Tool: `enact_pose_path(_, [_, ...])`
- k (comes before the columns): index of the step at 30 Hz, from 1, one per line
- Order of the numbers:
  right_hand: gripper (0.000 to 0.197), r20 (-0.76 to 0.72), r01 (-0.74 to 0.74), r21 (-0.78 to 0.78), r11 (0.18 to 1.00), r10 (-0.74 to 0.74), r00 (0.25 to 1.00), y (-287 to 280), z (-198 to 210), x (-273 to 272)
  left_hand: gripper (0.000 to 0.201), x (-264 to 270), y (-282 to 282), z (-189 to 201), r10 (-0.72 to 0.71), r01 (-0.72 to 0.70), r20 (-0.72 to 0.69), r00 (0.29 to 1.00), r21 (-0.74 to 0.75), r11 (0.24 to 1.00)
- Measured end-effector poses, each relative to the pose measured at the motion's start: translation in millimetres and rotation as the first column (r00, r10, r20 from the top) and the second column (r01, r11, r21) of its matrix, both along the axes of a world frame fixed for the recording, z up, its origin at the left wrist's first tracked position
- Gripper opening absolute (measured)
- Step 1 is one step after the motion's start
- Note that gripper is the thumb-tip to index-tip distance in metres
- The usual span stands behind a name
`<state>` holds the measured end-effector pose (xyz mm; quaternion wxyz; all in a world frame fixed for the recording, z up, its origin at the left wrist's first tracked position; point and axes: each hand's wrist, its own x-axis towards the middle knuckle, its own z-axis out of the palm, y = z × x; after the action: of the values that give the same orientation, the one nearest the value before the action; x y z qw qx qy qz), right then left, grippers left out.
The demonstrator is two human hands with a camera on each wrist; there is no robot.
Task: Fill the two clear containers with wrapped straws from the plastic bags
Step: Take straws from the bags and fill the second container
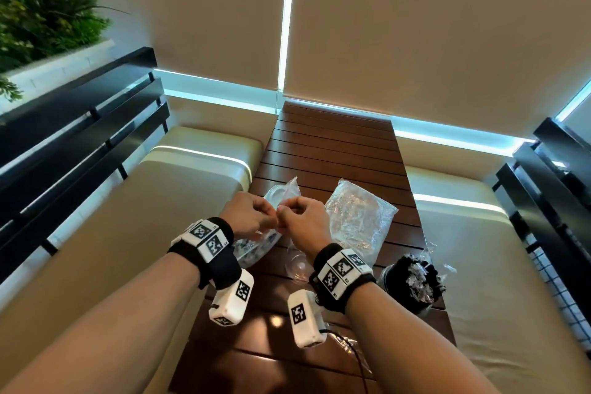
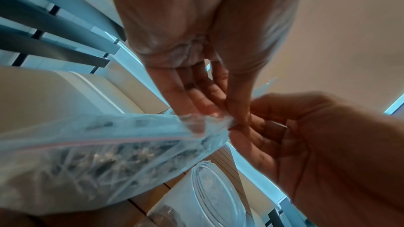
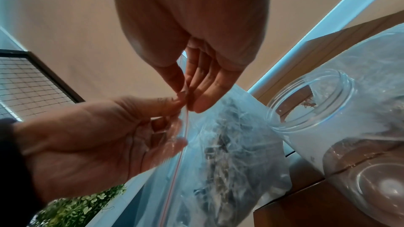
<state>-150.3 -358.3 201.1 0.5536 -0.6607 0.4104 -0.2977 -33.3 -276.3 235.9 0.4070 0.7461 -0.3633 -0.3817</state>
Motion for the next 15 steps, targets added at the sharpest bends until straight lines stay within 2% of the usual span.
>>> enact_pose_path(3, [0.009, 0.049, -0.014, -0.012, 1.000, 0.014, 0.999, -0.1, 1.9, -2.1, 0.008, -1.1, 0.8, 1.3, 0.017, -0.020, -0.112, 0.994, -0.023, 1.000])
enact_pose_path(7, [0.012, 0.070, -0.004, -0.028, 1.000, 0.006, 0.998, 2.6, 6.1, -5.2, 0.017, -1.0, 4.3, 3.2, 0.021, -0.030, -0.259, 0.966, -0.031, 0.999])
enact_pose_path(11, [0.010, 0.026, 0.050, -0.086, 0.995, -0.048, 0.999, 4.6, 9.9, -0.9, 0.005, -6.3, 2.7, 5.5, 0.075, -0.086, -0.340, 0.937, -0.018, 0.996])
enact_pose_path(15, [0.007, -0.054, 0.094, -0.170, 0.981, -0.105, 0.993, 8.0, 14.5, 1.1, 0.017, -15.0, -1.6, 7.0, 0.142, -0.153, -0.393, 0.909, 0.004, 0.988])
